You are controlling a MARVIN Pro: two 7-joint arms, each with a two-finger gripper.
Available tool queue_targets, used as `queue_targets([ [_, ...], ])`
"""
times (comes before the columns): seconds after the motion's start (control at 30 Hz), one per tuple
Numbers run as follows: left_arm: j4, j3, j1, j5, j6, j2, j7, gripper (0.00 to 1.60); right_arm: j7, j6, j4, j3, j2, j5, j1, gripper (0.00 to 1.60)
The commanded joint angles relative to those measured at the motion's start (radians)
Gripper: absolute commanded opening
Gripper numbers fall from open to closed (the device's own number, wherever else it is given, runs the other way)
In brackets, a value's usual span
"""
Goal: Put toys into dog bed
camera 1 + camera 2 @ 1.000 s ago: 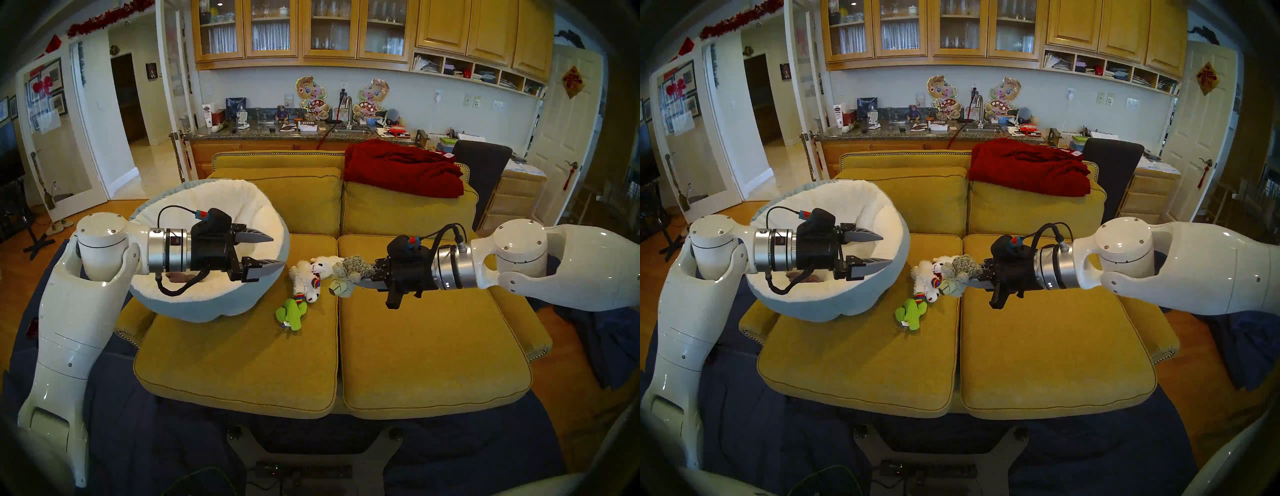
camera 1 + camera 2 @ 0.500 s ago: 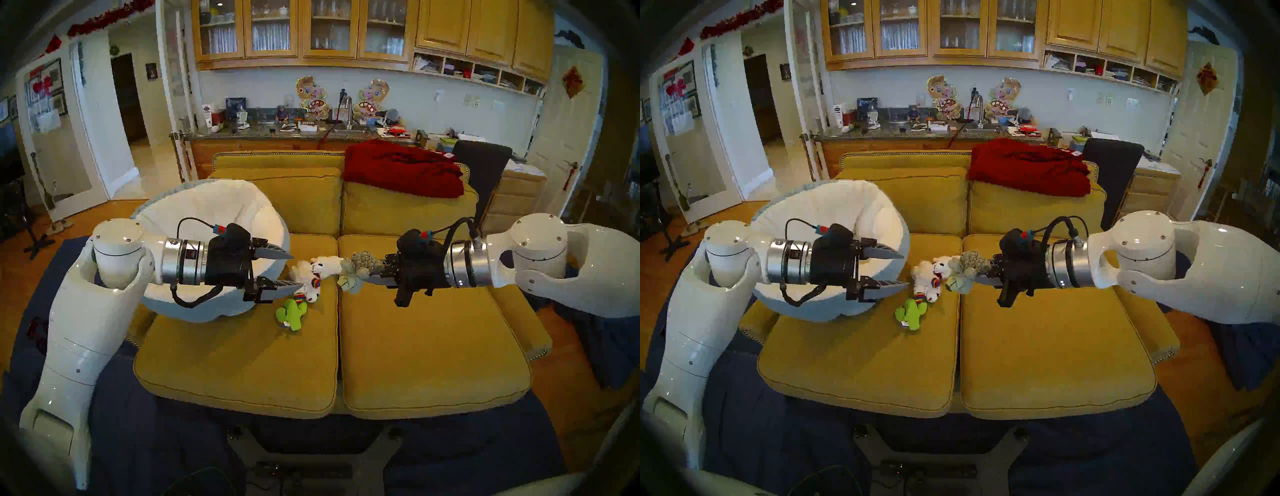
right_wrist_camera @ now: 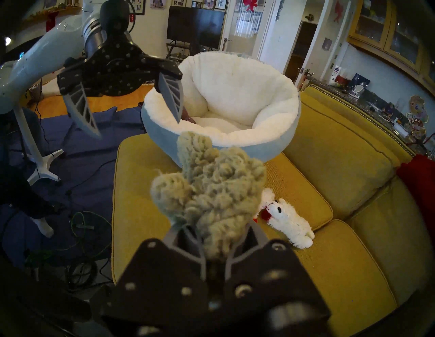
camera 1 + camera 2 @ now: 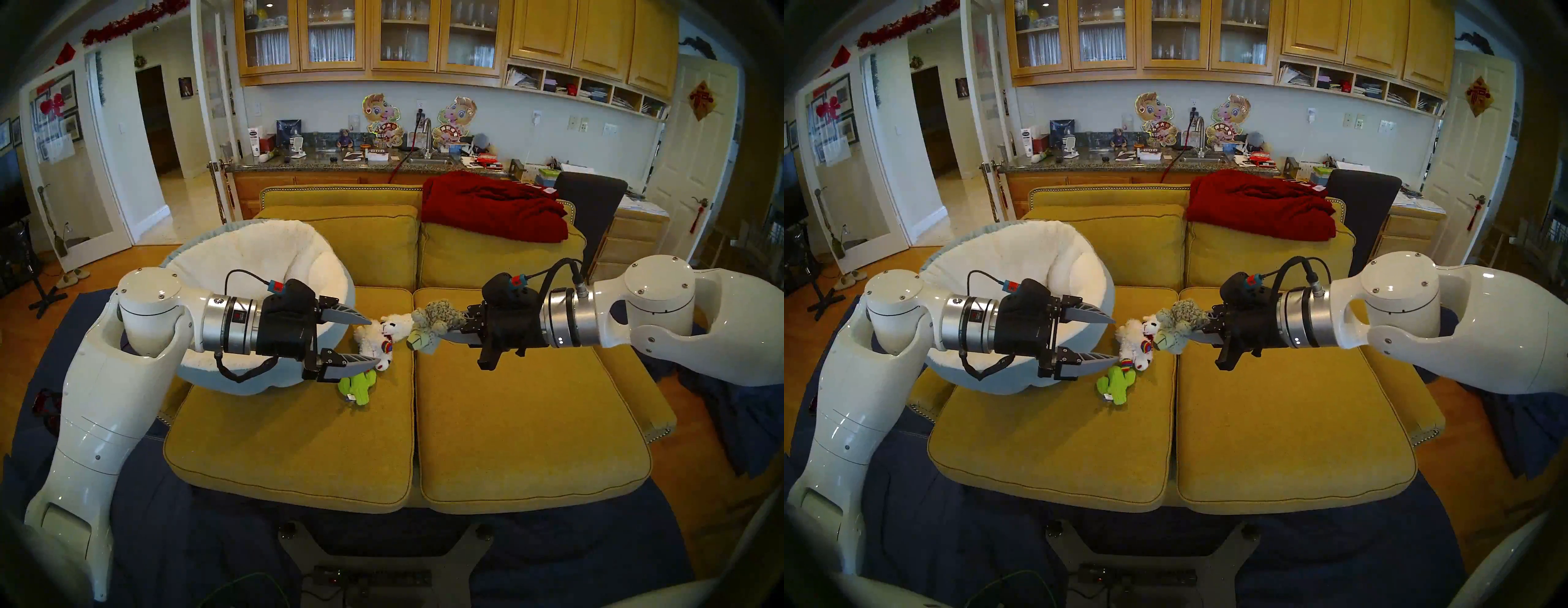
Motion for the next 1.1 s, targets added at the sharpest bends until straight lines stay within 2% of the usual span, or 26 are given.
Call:
queue_targets([
  [0.0, -0.022, 0.020, -0.046, 0.002, -0.004, -0.014, -0.001, 1.60, 0.000, -0.017, -0.001, 0.037, -0.016, 0.019, 0.030, 0.00],
  [0.67, -0.015, 0.039, -0.059, 0.032, -0.055, -0.024, 0.003, 1.60, 0.022, -0.019, -0.032, 0.055, -0.040, 0.076, 0.038, 0.00],
  [1.07, -0.026, 0.063, -0.075, 0.041, -0.054, -0.049, 0.017, 1.60, 0.013, -0.026, -0.037, 0.055, -0.067, 0.102, 0.030, 0.00],
])
